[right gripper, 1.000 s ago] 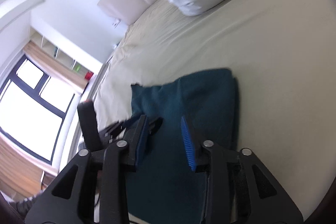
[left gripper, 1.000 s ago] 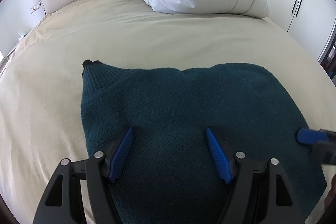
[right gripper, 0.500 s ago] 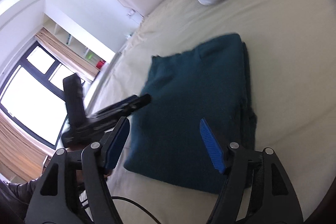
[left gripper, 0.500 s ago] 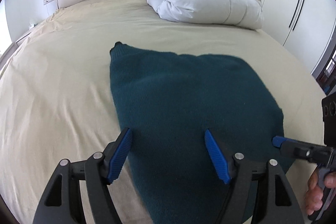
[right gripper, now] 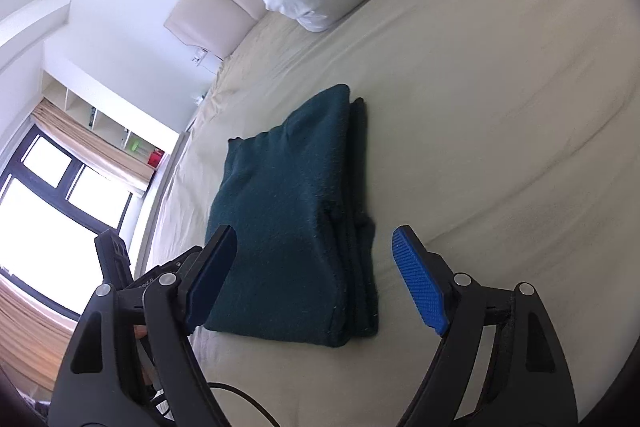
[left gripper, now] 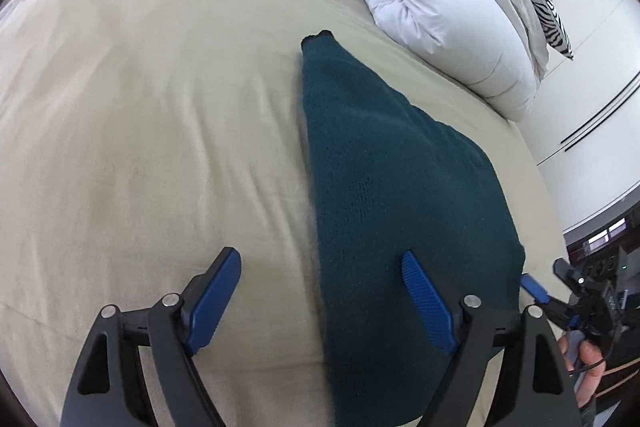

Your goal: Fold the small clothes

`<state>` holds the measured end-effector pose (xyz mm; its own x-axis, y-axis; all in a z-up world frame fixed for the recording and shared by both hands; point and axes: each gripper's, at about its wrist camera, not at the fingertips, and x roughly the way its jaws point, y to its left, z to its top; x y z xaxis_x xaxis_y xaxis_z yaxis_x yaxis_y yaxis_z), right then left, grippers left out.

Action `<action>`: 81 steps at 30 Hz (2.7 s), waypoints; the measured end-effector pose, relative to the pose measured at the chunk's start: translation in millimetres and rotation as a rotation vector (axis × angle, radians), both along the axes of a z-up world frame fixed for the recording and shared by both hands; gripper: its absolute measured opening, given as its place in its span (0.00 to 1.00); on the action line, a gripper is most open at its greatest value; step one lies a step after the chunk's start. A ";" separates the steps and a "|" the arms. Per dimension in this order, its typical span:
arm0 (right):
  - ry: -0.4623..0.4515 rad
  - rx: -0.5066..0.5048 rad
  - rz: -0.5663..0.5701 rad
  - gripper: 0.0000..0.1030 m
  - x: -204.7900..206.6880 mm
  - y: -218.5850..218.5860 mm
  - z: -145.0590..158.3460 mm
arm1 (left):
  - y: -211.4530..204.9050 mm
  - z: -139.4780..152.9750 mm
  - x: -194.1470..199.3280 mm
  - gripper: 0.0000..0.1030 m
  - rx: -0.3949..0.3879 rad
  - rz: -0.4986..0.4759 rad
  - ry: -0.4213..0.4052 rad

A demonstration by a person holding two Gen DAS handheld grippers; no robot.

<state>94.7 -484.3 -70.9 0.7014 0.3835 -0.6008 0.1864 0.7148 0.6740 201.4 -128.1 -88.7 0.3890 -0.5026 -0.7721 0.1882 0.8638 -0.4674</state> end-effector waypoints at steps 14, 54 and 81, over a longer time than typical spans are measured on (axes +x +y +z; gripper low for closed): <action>0.209 0.141 0.129 0.46 101.5 -5.4 -52.2 | -53.6 -5.0 26.6 0.65 0.046 -0.115 0.055; 0.105 0.165 0.379 0.24 -77.2 273.6 -55.6 | 207.8 3.4 -192.0 0.62 0.054 0.025 -0.052; 0.069 0.066 0.448 0.35 -110.4 305.1 -36.5 | 207.7 10.9 -222.8 0.63 0.078 0.068 -0.134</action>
